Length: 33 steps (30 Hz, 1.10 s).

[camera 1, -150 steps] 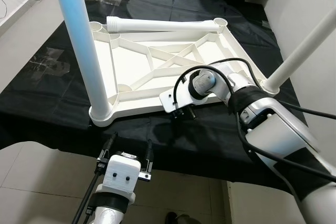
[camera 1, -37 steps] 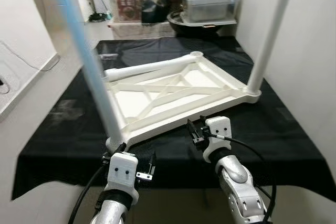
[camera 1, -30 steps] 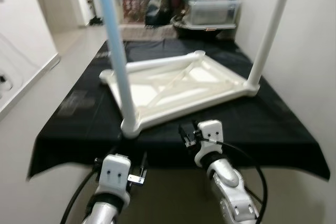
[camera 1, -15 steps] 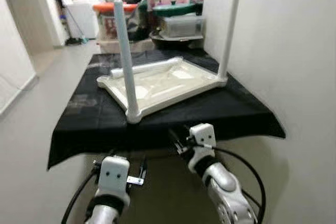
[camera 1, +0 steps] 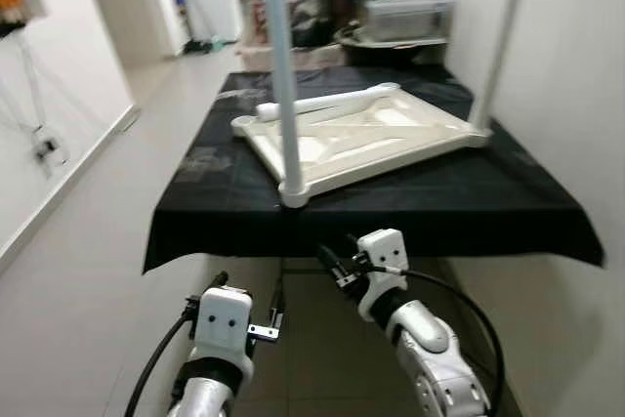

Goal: Building children table

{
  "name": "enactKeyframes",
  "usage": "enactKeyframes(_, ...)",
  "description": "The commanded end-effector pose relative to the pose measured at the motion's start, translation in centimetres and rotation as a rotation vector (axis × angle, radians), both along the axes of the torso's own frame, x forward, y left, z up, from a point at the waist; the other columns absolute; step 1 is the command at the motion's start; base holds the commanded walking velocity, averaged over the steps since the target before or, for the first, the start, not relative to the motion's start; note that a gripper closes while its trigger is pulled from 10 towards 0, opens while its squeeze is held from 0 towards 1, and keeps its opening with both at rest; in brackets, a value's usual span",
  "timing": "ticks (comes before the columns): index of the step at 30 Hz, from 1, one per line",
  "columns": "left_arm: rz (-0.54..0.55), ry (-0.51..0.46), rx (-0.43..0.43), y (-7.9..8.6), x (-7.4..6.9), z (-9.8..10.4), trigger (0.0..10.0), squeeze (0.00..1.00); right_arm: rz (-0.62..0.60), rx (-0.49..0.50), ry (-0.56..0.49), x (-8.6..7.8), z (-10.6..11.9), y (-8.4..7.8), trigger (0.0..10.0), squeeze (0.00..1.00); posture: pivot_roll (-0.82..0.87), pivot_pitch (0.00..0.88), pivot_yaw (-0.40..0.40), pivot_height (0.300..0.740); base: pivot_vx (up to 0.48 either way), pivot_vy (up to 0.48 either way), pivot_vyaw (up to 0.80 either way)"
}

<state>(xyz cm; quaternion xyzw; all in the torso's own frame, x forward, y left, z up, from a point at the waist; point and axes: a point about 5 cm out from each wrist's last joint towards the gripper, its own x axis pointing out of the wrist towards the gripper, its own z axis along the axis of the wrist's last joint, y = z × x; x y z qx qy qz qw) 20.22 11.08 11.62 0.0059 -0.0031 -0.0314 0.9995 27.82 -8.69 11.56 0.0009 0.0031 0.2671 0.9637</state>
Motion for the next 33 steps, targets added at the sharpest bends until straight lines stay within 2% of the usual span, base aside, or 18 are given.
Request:
enactKeyframes(1,0.001,0.015,0.005,0.0,-0.06,-0.11,10.0,0.0,0.007,0.004,0.002,0.06,0.21,0.01,10.0,0.0,-0.04,0.004,0.022,0.74,0.0,0.0,0.8)
enactKeyframes(18,0.011,0.013,0.001,0.03,-0.12,-0.13,10.0,0.0,0.039,-0.011,0.022,-0.03,-0.2,0.24,10.0,0.0,-0.05,0.003,0.027,0.74,0.0,0.0,0.73)
enactKeyframes(33,0.015,0.028,0.002,0.11,-0.07,-0.52,10.0,0.0,0.023,0.014,0.034,0.05,-0.3,0.03,10.0,0.0,-0.05,0.0,0.027,0.74,0.0,0.0,0.0)
